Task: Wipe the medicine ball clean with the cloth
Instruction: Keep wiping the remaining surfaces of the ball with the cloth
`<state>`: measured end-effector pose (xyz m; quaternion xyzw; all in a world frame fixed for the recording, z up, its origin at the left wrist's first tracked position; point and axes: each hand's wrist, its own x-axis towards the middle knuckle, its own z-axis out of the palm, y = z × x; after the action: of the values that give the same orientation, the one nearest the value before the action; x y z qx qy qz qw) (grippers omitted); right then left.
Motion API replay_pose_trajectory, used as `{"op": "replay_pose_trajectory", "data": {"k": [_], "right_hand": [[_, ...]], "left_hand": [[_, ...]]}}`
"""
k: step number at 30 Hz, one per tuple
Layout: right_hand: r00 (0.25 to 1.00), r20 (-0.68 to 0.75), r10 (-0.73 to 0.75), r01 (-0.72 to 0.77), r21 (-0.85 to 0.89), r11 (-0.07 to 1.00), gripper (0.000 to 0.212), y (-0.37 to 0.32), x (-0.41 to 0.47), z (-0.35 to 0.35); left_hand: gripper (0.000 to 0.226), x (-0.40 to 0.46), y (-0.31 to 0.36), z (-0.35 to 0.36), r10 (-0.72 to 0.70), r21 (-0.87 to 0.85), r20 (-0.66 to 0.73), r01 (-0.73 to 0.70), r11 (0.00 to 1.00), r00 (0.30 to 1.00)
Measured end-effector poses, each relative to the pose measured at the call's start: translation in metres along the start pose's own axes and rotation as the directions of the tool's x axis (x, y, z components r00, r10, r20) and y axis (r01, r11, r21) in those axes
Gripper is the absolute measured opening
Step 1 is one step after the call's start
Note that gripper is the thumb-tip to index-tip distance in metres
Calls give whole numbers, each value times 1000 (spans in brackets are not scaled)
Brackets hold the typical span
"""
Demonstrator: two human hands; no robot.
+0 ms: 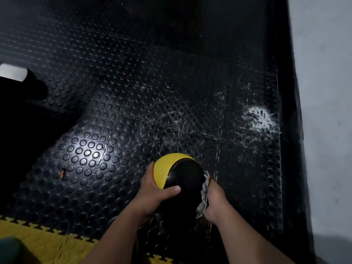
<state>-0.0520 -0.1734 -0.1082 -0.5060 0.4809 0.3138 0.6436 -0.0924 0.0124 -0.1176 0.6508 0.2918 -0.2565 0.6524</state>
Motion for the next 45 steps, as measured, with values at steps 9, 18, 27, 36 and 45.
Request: {"op": "replay_pose_trajectory", "data": {"k": [9,18,27,36,45], "right_hand": [[812,-62,-580,552,-243,798,21,2,-31,0],[745,59,-664,598,-499,627,37,13,-24,8],[722,231,-652,450,-873,188,52,14,-39,31],[829,145,-540,326,-910,256,56,-20,-29,37],[875,127,-466,257,-940,226,51,-50,-12,40]], "left_hand": [[119,-7,15,-25,-70,-112,213,96,989,975],[158,-3,19,17,-90,187,-43,96,978,995],[141,-4,13,27,-66,195,-102,85,977,993],[141,-8,6,49,-65,233,-149,99,968,987],[148,-12,4,57,-61,242,-147,96,965,987]]}}
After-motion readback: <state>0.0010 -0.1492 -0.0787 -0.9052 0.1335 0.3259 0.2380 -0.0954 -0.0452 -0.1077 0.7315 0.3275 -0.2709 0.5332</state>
